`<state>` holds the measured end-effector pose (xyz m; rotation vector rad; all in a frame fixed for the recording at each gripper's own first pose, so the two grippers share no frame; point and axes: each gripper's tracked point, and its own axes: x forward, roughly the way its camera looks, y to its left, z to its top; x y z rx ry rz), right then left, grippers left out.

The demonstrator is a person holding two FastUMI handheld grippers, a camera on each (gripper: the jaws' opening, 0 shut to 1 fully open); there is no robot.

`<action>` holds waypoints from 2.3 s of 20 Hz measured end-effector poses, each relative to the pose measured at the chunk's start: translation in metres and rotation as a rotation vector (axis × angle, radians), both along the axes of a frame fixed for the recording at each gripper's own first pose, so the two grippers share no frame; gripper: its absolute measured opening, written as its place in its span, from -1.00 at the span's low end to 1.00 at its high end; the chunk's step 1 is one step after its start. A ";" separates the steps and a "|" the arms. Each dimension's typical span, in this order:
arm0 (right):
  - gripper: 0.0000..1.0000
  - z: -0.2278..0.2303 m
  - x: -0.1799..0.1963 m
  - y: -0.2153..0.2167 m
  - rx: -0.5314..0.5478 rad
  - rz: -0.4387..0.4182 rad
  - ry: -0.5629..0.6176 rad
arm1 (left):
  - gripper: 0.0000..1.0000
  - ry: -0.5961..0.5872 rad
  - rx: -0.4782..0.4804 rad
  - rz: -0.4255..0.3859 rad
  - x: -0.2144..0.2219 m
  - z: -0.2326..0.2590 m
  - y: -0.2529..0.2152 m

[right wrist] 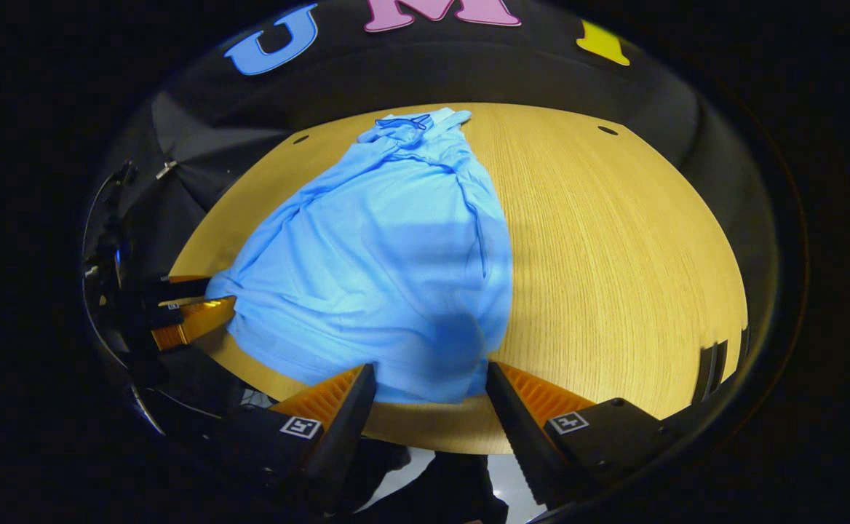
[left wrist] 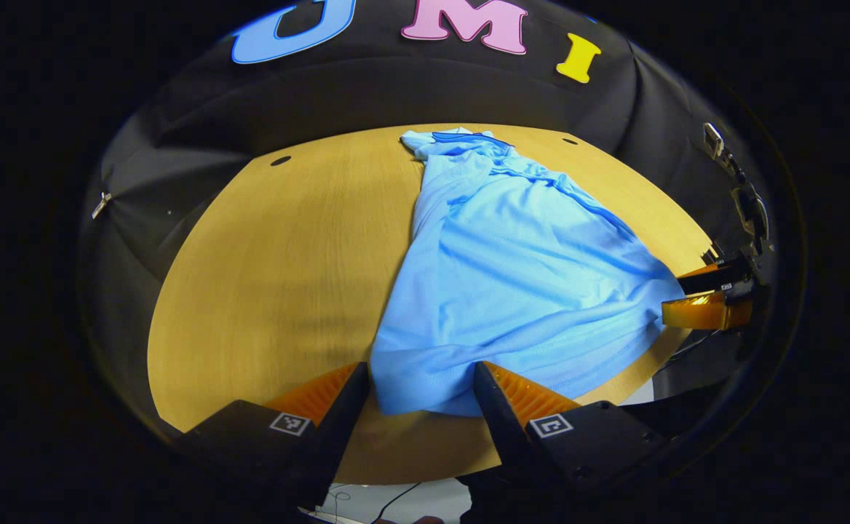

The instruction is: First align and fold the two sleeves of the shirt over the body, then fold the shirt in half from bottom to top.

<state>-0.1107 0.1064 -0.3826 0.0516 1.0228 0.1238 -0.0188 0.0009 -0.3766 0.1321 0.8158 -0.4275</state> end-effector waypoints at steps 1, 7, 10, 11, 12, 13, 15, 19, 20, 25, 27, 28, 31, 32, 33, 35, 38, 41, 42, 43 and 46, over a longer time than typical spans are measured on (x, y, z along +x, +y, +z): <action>0.80 -0.002 0.002 -0.005 -0.041 0.020 -0.008 | 0.87 0.005 -0.004 0.002 0.001 -0.002 -0.002; -0.41 -0.001 0.010 0.001 0.053 -0.038 -0.006 | -0.24 0.019 -0.017 -0.008 0.001 -0.001 -0.018; -0.49 -0.003 0.013 0.004 0.082 -0.039 0.022 | -0.56 0.025 -0.047 0.040 0.004 0.001 -0.020; -0.79 -0.003 0.015 0.006 0.083 -0.039 0.014 | -0.74 0.027 -0.062 0.064 0.006 0.000 -0.019; -0.80 -0.003 0.013 0.008 0.084 -0.018 0.011 | -0.81 0.030 -0.082 0.079 0.006 0.002 -0.020; -0.80 -0.003 0.014 0.009 0.081 0.005 0.004 | -0.83 0.029 -0.099 0.087 0.005 0.003 -0.022; -0.79 -0.002 0.017 0.010 0.084 0.011 -0.016 | -0.87 0.032 -0.122 0.095 0.005 0.002 -0.022; -0.89 0.013 0.024 0.008 0.100 -0.006 -0.080 | -0.87 0.028 -0.133 0.111 0.005 0.010 -0.022; -0.89 0.018 0.026 0.007 0.106 -0.010 -0.092 | -0.87 0.014 -0.138 0.114 0.006 0.016 -0.023; -0.89 0.057 0.058 0.001 0.152 -0.060 -0.188 | -0.87 -0.070 -0.205 0.130 0.029 0.066 -0.036; -0.89 0.079 0.079 -0.006 0.166 -0.081 -0.239 | -0.87 -0.124 -0.224 0.152 0.047 0.090 -0.039; -0.89 0.089 0.090 -0.011 0.171 -0.092 -0.263 | -0.87 -0.152 -0.241 0.155 0.058 0.104 -0.041; -0.89 0.110 0.121 -0.018 0.186 -0.096 -0.321 | -0.87 -0.225 -0.271 0.147 0.085 0.140 -0.049; -0.89 0.115 0.130 -0.021 0.183 -0.088 -0.336 | -0.87 -0.248 -0.279 0.141 0.095 0.149 -0.053; -0.90 0.120 0.138 -0.023 0.180 -0.081 -0.351 | -0.87 -0.263 -0.282 0.140 0.103 0.153 -0.056; -0.89 0.132 0.155 -0.024 0.189 -0.067 -0.383 | -0.87 -0.297 -0.289 0.138 0.122 0.166 -0.060; -0.89 0.150 0.188 -0.026 0.203 -0.058 -0.436 | -0.88 -0.346 -0.310 0.142 0.156 0.186 -0.069; -0.89 0.166 0.226 -0.028 0.210 -0.054 -0.484 | -0.87 -0.392 -0.338 0.156 0.190 0.205 -0.076; -0.89 0.170 0.239 -0.031 0.206 -0.055 -0.499 | -0.87 -0.407 -0.340 0.160 0.205 0.210 -0.079; -0.89 0.171 0.251 -0.034 0.202 -0.056 -0.509 | -0.87 -0.426 -0.342 0.163 0.220 0.215 -0.081; -0.90 0.174 0.291 -0.043 0.187 -0.062 -0.538 | -0.87 -0.459 -0.337 0.163 0.255 0.222 -0.090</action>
